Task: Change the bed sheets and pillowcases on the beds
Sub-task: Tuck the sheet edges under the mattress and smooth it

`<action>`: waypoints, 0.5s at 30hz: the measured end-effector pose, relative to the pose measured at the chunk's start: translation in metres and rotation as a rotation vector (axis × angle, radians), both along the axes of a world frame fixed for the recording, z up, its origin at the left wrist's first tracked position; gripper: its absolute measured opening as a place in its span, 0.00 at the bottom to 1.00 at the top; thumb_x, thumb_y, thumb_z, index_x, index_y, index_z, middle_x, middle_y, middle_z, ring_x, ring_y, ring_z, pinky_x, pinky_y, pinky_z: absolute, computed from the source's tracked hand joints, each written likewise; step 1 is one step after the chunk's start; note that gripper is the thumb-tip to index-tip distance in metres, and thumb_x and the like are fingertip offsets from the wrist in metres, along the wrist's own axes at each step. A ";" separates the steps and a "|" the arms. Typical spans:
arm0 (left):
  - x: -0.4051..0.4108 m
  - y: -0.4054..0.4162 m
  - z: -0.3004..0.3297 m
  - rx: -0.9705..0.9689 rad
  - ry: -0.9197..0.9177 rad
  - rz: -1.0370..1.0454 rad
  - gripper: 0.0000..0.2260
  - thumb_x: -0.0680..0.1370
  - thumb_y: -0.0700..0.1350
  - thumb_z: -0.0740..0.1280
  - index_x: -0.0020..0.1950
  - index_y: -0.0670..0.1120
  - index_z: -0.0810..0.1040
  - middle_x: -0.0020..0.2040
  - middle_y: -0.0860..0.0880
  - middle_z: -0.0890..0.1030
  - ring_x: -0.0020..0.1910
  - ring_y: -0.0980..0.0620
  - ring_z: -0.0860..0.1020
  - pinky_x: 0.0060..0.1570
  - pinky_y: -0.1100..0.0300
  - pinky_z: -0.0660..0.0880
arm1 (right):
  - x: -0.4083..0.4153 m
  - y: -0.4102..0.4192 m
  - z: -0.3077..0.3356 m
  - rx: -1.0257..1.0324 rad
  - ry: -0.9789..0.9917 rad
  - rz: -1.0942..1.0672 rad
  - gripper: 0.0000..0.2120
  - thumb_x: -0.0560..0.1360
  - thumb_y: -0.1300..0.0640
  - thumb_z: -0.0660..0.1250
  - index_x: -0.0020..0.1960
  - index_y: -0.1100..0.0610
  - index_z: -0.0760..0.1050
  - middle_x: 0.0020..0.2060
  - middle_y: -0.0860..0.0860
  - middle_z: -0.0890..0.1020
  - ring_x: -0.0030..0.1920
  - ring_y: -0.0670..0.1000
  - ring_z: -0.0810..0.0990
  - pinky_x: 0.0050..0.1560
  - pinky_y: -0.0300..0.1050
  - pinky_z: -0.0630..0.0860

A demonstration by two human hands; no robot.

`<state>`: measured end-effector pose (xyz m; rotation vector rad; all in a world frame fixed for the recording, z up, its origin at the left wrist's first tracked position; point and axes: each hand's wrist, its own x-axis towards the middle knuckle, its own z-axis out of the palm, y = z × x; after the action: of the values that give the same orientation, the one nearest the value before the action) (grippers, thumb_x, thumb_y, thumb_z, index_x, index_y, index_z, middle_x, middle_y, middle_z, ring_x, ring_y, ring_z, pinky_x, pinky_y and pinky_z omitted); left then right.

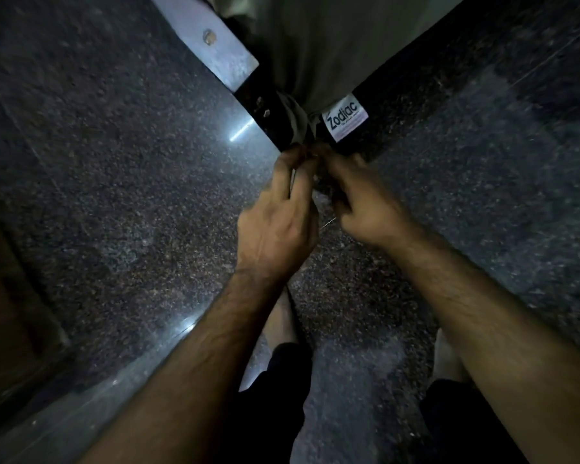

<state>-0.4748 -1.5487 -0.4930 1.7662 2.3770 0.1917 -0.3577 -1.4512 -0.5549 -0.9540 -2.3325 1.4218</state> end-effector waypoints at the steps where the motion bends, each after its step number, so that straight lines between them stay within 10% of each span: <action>1: 0.000 0.002 0.002 0.003 0.005 -0.011 0.21 0.79 0.45 0.61 0.73 0.46 0.67 0.73 0.47 0.69 0.43 0.46 0.81 0.26 0.61 0.60 | -0.004 0.002 0.002 -0.073 0.010 0.044 0.37 0.72 0.71 0.62 0.79 0.55 0.60 0.71 0.54 0.73 0.68 0.54 0.71 0.68 0.45 0.70; 7: -0.006 0.009 0.008 -0.092 0.129 -0.082 0.28 0.80 0.43 0.58 0.80 0.48 0.58 0.82 0.52 0.55 0.41 0.46 0.76 0.24 0.60 0.57 | -0.036 0.037 0.023 0.043 -0.279 0.122 0.22 0.77 0.56 0.64 0.70 0.49 0.68 0.60 0.56 0.81 0.57 0.63 0.80 0.49 0.48 0.74; 10: -0.004 0.011 0.007 -0.123 0.139 -0.059 0.31 0.78 0.40 0.58 0.80 0.49 0.54 0.83 0.54 0.50 0.39 0.46 0.69 0.25 0.56 0.61 | -0.045 0.044 0.032 0.153 -0.522 0.238 0.29 0.80 0.55 0.62 0.79 0.48 0.56 0.66 0.55 0.77 0.60 0.62 0.79 0.50 0.48 0.71; 15: 0.031 0.028 0.010 -0.102 0.074 0.168 0.30 0.75 0.39 0.62 0.78 0.39 0.62 0.79 0.41 0.63 0.27 0.44 0.72 0.23 0.55 0.65 | -0.030 0.042 0.049 0.127 -0.408 0.156 0.16 0.84 0.50 0.56 0.71 0.48 0.67 0.63 0.54 0.79 0.59 0.60 0.79 0.55 0.50 0.74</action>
<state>-0.4434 -1.5205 -0.4833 1.5556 2.5392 0.0260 -0.3880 -1.4093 -0.5058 -1.1353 -2.8074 1.2019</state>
